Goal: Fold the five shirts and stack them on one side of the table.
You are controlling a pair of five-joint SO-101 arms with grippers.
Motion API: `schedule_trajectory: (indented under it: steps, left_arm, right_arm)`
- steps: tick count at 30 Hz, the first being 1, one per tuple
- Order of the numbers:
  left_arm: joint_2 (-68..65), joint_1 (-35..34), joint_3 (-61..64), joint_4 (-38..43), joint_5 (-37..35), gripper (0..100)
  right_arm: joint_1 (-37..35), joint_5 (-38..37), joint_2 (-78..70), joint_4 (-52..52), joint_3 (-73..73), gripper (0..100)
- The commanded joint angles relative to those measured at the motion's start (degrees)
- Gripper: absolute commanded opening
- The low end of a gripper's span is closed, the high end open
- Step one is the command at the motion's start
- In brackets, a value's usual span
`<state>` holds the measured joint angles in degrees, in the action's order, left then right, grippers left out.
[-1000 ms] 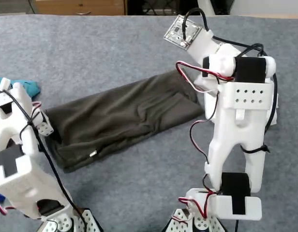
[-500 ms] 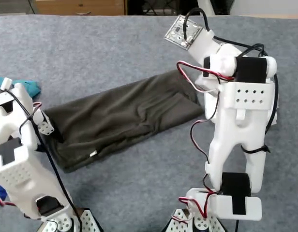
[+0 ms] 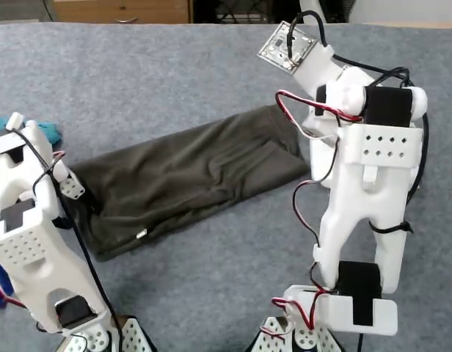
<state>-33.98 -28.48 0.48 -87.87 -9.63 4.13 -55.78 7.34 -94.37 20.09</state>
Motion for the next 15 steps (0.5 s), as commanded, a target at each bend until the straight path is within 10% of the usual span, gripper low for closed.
schedule_trajectory:
  steps: [1,15]
  left_arm:
    - [-3.34,3.38,-1.54,0.62,-1.85,21]
    - [-2.73,3.56,-10.51,-4.04,7.12,3]
  right_arm:
    - [0.79,-0.44,3.91,0.35,1.89,1.5]
    - [0.35,-0.44,9.89,0.53,-1.54,1.5]
